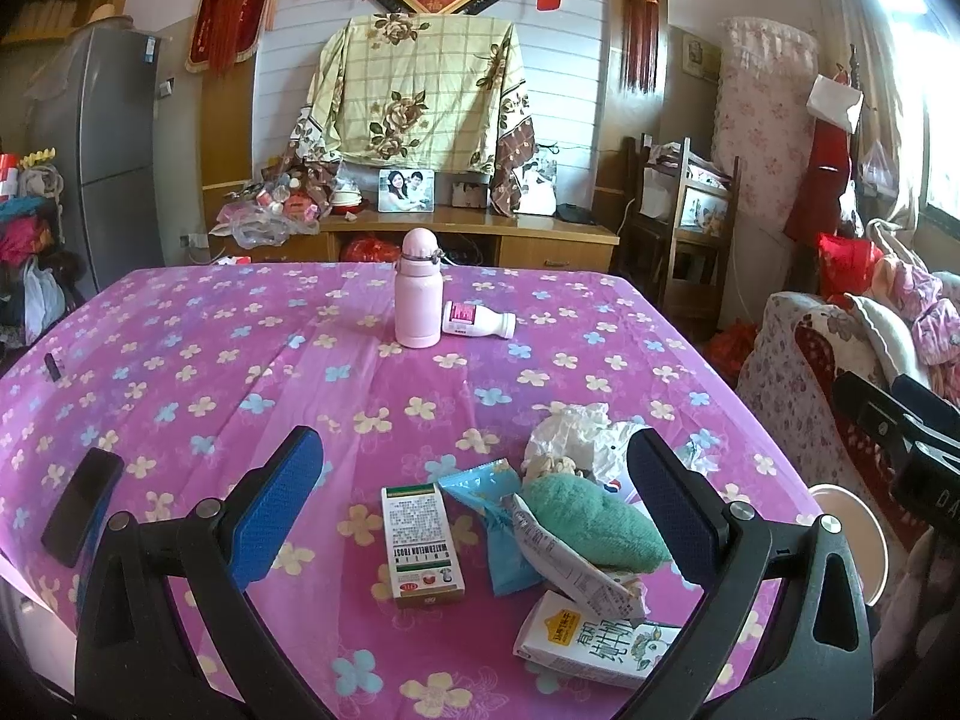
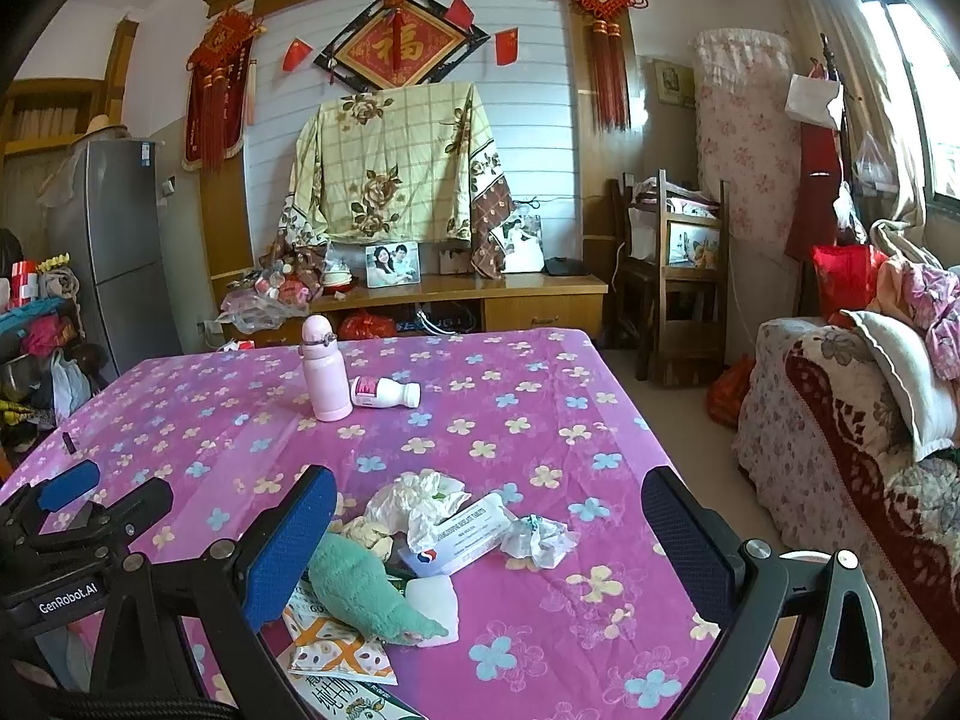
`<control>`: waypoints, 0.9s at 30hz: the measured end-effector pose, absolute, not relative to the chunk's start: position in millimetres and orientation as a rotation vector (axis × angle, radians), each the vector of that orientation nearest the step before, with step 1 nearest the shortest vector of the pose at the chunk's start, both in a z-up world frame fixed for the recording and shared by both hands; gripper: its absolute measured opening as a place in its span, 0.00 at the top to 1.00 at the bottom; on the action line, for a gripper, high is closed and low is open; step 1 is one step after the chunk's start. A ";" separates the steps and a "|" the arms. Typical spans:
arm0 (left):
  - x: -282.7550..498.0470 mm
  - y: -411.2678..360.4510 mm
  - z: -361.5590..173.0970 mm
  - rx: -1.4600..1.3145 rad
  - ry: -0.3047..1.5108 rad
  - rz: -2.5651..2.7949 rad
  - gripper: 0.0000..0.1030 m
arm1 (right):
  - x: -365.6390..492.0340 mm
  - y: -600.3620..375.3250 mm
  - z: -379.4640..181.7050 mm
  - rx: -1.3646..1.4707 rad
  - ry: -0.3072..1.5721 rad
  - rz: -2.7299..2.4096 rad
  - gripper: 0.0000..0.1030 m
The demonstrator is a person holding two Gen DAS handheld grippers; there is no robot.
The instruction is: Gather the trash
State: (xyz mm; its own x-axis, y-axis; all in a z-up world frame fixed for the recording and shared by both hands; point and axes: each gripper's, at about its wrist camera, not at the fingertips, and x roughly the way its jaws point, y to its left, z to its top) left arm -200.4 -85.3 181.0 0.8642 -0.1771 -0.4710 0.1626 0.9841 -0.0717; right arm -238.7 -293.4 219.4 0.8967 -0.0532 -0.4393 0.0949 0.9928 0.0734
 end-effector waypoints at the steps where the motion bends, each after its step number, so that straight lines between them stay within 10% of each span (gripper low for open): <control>1: -201.4 -85.4 180.7 -0.030 0.496 -0.178 0.02 | -238.7 -293.6 219.7 0.101 0.452 -0.075 0.02; 27: -199.2 -82.2 172.5 -0.038 0.518 -0.161 0.02 | -235.3 -298.2 215.6 0.209 0.509 -0.071 0.02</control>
State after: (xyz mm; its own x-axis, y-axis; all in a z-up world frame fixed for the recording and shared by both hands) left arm -199.2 -82.2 172.5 0.8562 -0.1630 -0.4902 0.1439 0.9866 -0.0769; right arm -235.3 -298.2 215.6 0.8715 -0.0157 -0.4902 0.1192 0.9763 0.1807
